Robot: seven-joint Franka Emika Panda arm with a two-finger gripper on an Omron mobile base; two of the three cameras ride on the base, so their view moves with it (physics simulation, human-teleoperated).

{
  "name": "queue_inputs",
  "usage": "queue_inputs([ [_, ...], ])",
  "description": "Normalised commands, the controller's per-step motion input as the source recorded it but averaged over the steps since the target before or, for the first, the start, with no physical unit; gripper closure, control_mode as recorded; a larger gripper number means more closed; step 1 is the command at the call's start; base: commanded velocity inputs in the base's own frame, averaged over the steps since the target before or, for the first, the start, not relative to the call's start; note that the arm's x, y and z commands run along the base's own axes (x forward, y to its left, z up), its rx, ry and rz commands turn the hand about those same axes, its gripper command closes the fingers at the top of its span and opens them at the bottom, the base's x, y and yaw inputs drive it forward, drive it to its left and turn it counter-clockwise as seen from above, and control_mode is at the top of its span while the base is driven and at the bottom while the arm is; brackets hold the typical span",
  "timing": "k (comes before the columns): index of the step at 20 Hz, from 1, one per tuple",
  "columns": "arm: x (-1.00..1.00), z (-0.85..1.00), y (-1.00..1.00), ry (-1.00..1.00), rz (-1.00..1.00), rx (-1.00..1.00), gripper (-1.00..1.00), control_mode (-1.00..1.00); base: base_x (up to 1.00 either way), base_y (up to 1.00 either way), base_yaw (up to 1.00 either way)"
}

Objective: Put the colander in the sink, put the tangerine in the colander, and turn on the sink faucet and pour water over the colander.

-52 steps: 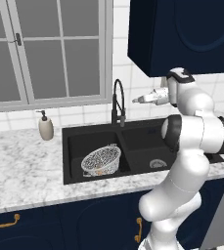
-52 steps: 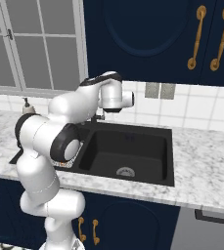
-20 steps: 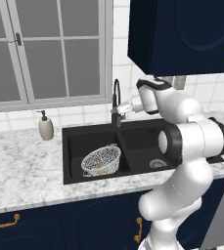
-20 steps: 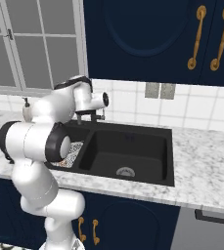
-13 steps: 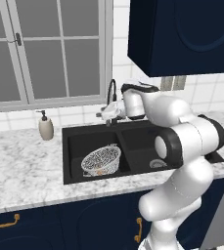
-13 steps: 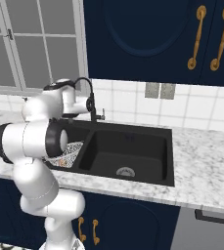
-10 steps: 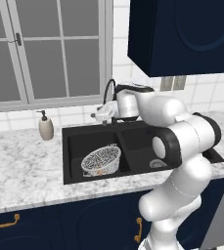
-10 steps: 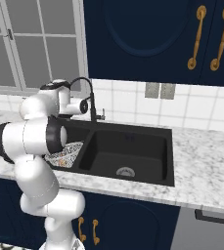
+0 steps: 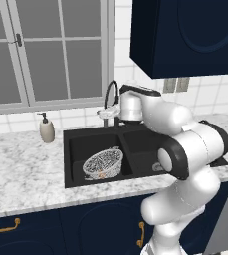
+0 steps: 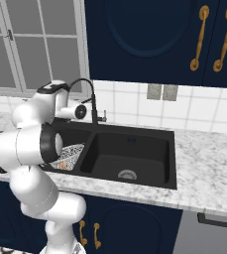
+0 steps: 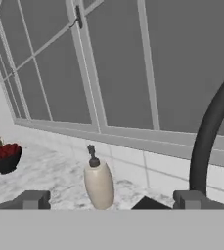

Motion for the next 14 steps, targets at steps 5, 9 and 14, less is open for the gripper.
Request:
queue_inputs([
  [5, -0.01, 0.59, -0.82, 0.10, -0.18, 0.15, -1.00, -1.00, 0.00, 0.00, 0.00],
  [9, -0.45, 0.46, -0.75, 0.20, -0.32, 0.03, -1.00, -1.00, 0.00, 0.00, 0.00],
  [14, -0.70, 0.00, -0.71, 0.32, -0.42, 0.00, -1.00, -1.00, 0.00, 0.00, 0.00],
])
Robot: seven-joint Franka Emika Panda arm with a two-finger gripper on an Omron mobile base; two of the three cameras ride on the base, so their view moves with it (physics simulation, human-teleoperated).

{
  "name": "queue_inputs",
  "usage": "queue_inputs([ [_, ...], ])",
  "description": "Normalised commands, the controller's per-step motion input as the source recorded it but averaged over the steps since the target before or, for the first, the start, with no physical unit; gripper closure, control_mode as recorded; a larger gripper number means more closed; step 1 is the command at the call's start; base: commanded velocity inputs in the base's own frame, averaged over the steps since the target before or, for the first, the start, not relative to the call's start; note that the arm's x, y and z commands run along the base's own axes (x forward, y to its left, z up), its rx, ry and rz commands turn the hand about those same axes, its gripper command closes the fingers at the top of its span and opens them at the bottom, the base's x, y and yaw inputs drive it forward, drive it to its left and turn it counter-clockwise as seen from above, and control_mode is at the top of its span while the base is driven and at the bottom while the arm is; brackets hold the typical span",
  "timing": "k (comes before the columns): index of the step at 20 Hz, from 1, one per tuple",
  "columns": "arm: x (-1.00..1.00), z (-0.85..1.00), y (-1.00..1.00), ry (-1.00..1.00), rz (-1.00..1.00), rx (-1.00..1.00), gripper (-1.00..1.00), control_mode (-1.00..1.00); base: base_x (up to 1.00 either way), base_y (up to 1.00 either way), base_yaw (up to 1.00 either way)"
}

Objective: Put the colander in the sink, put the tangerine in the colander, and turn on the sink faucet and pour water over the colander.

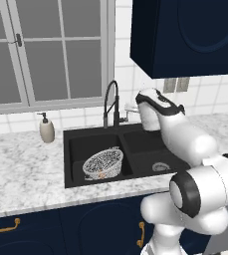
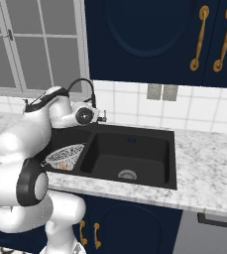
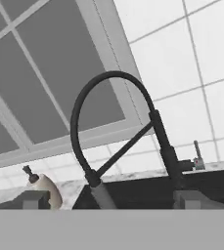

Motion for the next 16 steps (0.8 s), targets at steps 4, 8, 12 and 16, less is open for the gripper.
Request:
queue_inputs([
  [4, -0.37, -0.02, -0.62, 0.55, -0.40, 0.05, -1.00, -1.00, 0.00, 0.00, 0.00],
  [8, -0.08, 0.00, -0.50, 0.62, -0.23, 0.12, -1.00, -1.00, 0.00, 0.00, 0.00],
  [12, 0.00, -0.01, -0.76, 0.41, -0.21, 0.33, -1.00, -1.00, 0.00, 0.00, 0.00],
  [16, 0.00, -0.42, -0.64, 0.01, -0.22, 0.45, -1.00, -1.00, 0.00, 0.00, 0.00],
])
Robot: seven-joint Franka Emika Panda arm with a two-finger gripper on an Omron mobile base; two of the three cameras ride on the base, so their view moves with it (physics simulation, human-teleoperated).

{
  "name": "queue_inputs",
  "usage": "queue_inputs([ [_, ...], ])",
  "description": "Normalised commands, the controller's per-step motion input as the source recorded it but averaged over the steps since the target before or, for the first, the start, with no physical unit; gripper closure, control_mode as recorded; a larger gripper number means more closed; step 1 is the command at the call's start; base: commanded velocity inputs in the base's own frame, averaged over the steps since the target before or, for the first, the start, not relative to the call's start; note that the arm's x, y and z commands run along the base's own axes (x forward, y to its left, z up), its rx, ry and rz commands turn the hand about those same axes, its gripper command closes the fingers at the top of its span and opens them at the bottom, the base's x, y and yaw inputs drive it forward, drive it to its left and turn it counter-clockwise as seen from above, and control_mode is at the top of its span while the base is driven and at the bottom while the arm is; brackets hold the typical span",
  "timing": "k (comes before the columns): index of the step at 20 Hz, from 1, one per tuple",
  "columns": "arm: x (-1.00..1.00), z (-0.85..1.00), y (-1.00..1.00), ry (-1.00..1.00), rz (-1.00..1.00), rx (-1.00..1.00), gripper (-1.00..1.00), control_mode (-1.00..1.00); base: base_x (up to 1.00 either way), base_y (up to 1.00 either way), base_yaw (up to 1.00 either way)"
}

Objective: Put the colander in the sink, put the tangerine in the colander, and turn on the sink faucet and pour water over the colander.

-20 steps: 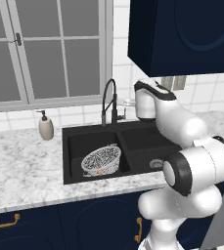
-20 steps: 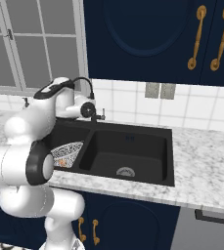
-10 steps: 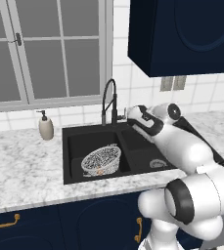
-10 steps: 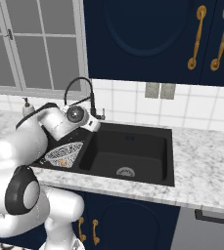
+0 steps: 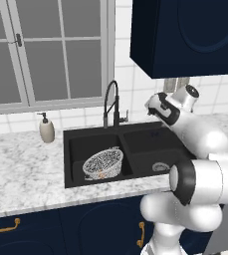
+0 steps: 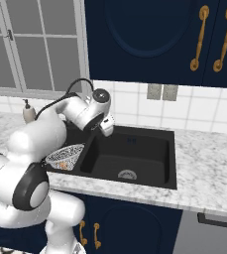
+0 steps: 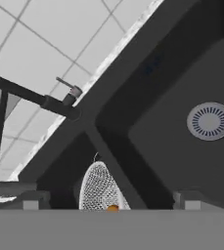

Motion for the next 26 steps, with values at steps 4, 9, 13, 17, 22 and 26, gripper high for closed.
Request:
queue_inputs([
  [4, -0.15, -0.92, -0.13, -0.09, -0.24, 0.52, -1.00, -1.00, 0.00, 0.00, 0.00],
  [9, -0.03, -0.39, 0.00, 0.04, -0.20, 0.52, -1.00, -1.00, 0.00, 0.00, 0.00],
  [13, 0.00, 0.01, 0.00, 0.20, -0.04, 0.55, -1.00, -1.00, 0.00, 0.00, 0.00],
  [17, 0.00, 0.05, -0.01, 0.27, -0.03, 0.64, -1.00, -1.00, 0.00, 0.00, 0.00],
  [22, 0.03, 0.06, 0.00, 0.22, -0.17, 0.47, -1.00, -1.00, 0.00, 0.00, 0.00],
  [26, 0.12, 0.06, 0.40, 0.31, -0.20, 0.29, -1.00, -1.00, 0.00, 0.00, 0.00],
])
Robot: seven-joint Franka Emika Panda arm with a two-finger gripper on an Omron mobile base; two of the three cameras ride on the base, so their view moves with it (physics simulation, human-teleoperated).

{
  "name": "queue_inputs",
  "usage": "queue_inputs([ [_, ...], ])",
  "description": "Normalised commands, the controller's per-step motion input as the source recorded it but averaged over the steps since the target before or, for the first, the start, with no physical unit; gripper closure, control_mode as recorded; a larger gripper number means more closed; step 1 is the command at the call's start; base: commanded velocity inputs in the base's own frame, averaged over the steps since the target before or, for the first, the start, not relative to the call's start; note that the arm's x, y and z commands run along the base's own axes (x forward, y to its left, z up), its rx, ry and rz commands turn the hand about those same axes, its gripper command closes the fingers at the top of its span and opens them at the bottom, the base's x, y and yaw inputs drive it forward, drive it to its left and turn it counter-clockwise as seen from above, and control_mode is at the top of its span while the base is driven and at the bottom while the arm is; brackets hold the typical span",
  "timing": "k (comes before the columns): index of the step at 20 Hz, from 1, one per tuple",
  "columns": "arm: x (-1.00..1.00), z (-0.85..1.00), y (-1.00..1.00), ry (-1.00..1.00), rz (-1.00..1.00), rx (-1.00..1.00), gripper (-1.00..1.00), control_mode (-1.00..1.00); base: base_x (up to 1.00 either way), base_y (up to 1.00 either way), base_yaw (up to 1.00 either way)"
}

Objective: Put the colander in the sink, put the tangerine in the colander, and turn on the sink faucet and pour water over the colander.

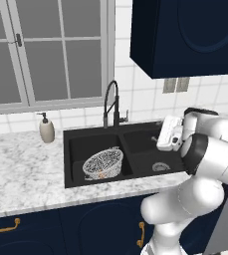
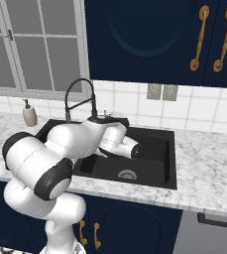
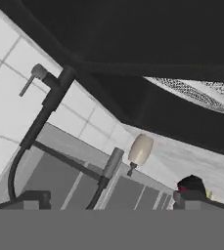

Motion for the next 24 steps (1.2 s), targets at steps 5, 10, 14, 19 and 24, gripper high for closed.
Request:
queue_inputs([
  [5, 0.02, 0.18, 0.79, 0.15, -0.24, 0.21, -1.00, -1.00, 0.00, 0.00, 0.00],
  [10, 0.02, 0.50, 0.17, 0.04, -0.15, 0.29, -1.00, -1.00, 0.00, 0.00, 0.00],
  [14, 0.08, 0.30, 0.00, 0.17, -0.10, 0.24, -1.00, -1.00, 0.00, 0.00, 0.00],
  [19, 0.36, 0.03, -0.10, 0.39, -0.08, 0.01, -1.00, -1.00, 0.00, 0.00, 0.00],
  [24, 0.35, 0.02, -0.31, 0.27, -0.06, 0.02, -1.00, -1.00, 0.00, 0.00, 0.00],
])
